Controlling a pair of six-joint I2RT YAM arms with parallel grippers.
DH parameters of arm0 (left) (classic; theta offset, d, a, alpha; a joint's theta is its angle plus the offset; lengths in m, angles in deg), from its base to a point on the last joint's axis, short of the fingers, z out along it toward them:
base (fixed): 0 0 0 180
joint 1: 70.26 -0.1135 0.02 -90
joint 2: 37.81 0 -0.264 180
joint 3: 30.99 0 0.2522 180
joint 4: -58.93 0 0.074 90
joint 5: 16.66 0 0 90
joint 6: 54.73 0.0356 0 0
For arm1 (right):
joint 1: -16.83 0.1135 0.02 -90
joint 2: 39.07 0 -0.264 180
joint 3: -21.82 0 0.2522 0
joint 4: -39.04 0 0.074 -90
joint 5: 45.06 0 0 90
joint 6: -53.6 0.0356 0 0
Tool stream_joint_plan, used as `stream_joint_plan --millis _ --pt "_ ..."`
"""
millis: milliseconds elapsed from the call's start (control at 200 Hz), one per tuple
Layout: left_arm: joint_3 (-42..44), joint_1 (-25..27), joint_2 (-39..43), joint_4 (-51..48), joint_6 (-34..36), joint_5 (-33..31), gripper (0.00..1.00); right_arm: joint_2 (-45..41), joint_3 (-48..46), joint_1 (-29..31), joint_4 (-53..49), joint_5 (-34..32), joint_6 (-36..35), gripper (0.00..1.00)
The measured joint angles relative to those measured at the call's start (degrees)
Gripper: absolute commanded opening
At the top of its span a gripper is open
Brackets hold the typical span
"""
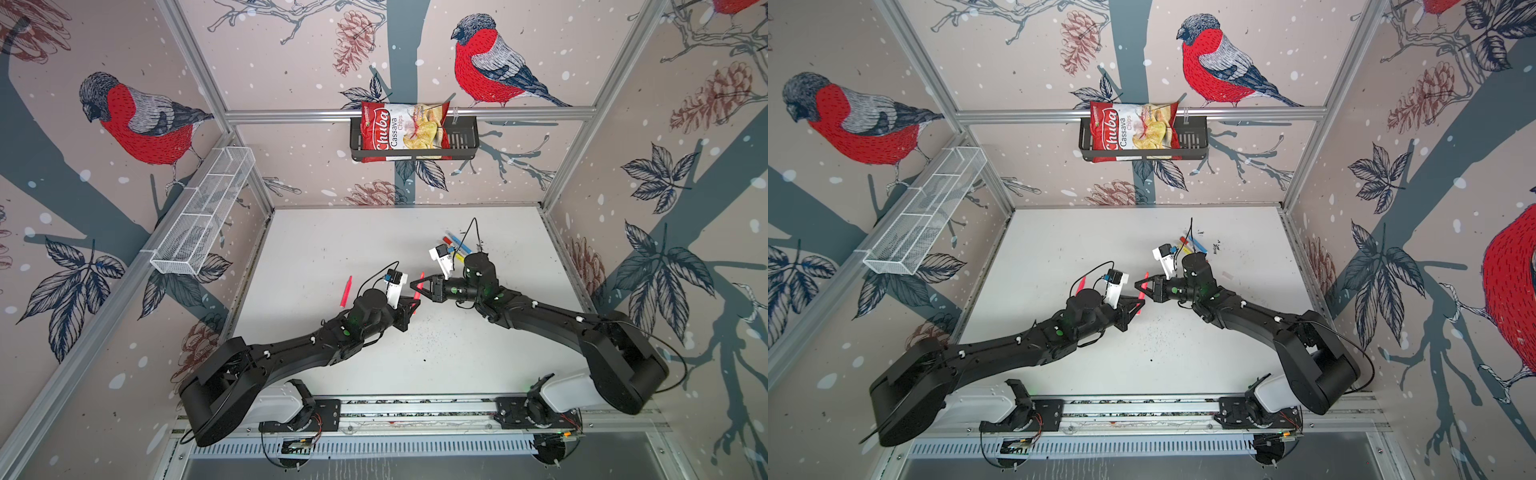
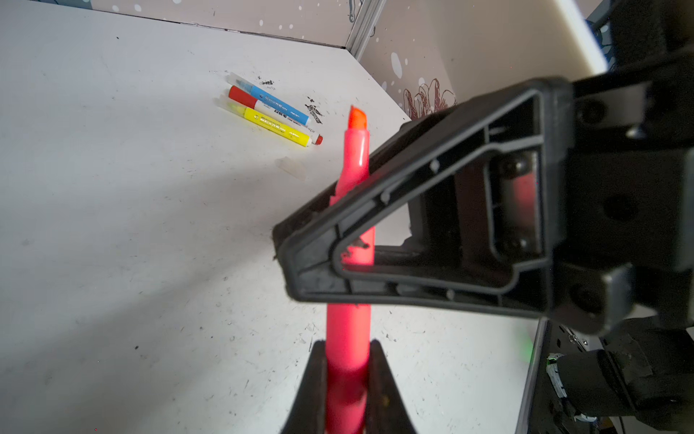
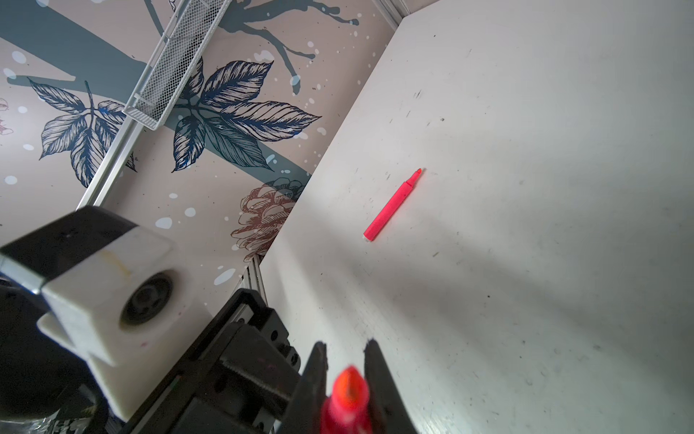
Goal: Insert the pens into the pen caps
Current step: 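Close the right gripper around the pink highlighter tip held by the left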
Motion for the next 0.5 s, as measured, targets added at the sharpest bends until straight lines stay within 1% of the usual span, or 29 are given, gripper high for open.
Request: stream_joint_plan --millis 100,225,245,285,350,500 --pt "-0.07 0.00 -0.02 0.00 0.00 0.04 0.00 -0.22 0.02 0.00 -0.33 -0.07 -0.02 0.14" --pt "0.02 0.00 -0.02 0.22 0.00 0.17 0.00 -0.55 0.07 0.04 -0.87 -0.24 -0.15 0.14" --pt "0.09 0.00 -0.02 0.39 0.00 0.20 0.02 -0.63 0.07 0.07 -0.94 -0.28 -0.17 0.14" --pt "0.28 0.02 -0.02 0.76 0.00 0.22 0.08 -0.74 0.07 0.15 -1.07 -0.44 -0.22 0.13" --pt "0.59 0.02 -0.09 1.53 -0.02 0.33 0.13 -0.96 0.07 0.33 -1.29 -0.74 -0.59 0.13" --pt "0.63 0.02 -0.52 2.58 -0.02 0.50 0.13 -1.62 0.07 0.46 -1.68 -1.51 -1.22 0.12"
